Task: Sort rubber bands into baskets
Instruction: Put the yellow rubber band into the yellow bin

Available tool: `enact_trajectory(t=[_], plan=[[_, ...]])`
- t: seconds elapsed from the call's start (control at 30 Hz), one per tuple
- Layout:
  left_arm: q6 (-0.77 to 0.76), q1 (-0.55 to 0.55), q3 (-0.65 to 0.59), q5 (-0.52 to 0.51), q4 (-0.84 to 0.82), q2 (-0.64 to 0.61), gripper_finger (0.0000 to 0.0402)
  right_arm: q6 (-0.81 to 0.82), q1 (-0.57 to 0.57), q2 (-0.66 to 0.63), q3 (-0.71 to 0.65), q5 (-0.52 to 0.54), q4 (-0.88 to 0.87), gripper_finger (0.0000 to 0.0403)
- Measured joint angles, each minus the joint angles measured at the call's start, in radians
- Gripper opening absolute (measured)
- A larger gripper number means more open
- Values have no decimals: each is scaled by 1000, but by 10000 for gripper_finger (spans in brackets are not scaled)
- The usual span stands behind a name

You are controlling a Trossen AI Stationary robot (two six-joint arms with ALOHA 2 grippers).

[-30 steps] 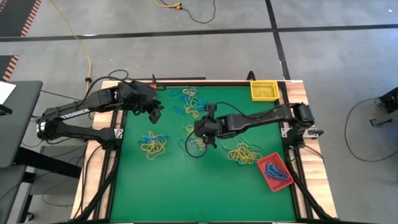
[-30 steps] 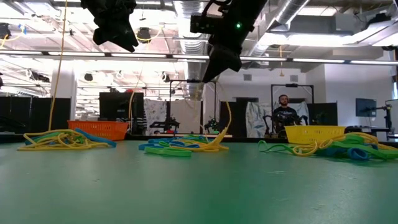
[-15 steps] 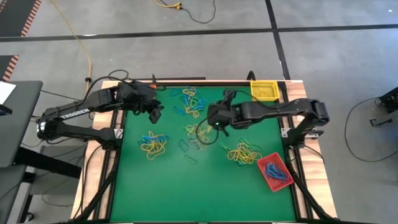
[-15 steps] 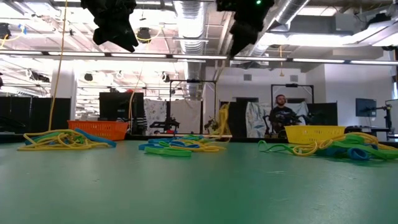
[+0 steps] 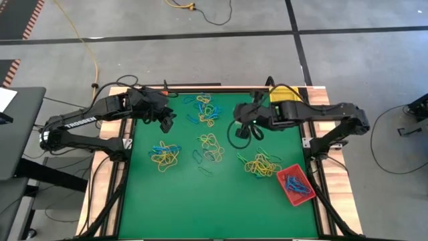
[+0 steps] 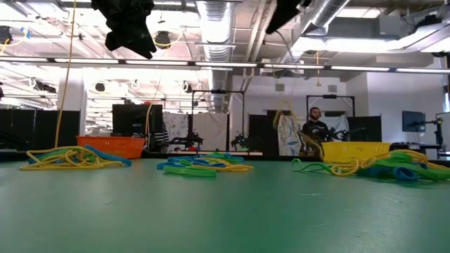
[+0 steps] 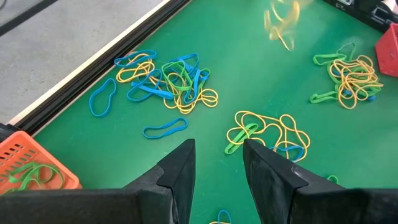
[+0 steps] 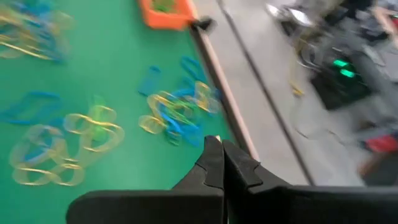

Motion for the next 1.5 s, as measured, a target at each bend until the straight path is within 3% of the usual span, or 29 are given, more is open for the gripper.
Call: enact_trajectory(t=[0.17,0.27,0.4,0.57,0.7,0.77,1.2,1.37,1.5], plan=[[0,0,0,0,0,0,124,-46,14,0,0,-198,114,17],[0,0,0,0,0,0,124,-64,20,0,0,-261,177,17],[0,0,0,0,0,0,124,-46,10,20,0,-264,130,17],[0,0,0,0,0,0,124,38,-29,114,-6,-192,-24,17],[0,0,0,0,0,0,124,4,-36,193,-13,-421,69,17],[0,0,0,0,0,0,124,-26,-23,235,-13,-474,124,17],[0,0,0,0,-1,0,124,-85,-24,203,-13,-389,229,17],[0,0,0,0,0,0,124,-141,1,184,-14,-166,256,17],[0,0,0,0,0,0,124,-159,19,165,-12,-218,308,17]])
